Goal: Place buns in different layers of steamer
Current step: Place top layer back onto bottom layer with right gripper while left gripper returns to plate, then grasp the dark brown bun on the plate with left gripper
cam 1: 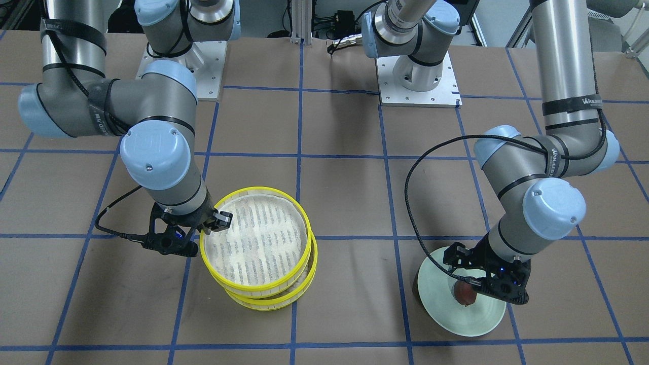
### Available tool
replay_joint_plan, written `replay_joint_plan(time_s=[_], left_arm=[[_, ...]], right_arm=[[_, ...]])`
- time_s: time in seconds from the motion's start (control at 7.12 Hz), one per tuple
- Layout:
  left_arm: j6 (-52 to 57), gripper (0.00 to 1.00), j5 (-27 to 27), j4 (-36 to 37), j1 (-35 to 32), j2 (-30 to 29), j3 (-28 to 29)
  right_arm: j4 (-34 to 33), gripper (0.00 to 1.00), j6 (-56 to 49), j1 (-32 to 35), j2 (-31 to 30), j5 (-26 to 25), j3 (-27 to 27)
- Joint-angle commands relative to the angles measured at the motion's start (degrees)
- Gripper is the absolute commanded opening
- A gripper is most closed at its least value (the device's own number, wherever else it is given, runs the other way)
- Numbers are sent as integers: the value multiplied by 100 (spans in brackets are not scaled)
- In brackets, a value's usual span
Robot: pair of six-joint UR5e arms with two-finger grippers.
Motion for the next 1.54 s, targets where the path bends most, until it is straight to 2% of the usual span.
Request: replay_joint_plan(time_s=[0.0,0.14,0.28,0.42,0.56,0.7,1.26,1.4], left_arm=[[31,100,-50,73,33,-256,4],[31,100,-68,82,33,-362,12],[49,82,-86,160,33,-415,30],[49,62,-86,178,33,-433,30],[49,14,-95,178,33,-433,39],[57,0,-95,170,33,-433,91],[-21,0,-86,117,24,31,127],[-500,0,-86,-31,-63,198,118]], right_arm=[[-9,0,240,69,44,19,-35],[-18,0,372,95,62,36,-44],[-18,0,338,113,71,-8,-44],[-18,0,329,113,71,-43,-35],[-35,0,329,113,80,-43,-44],[-79,0,381,113,80,-43,-44],[-264,0,382,113,141,-52,0],[-264,0,382,113,141,-43,18]])
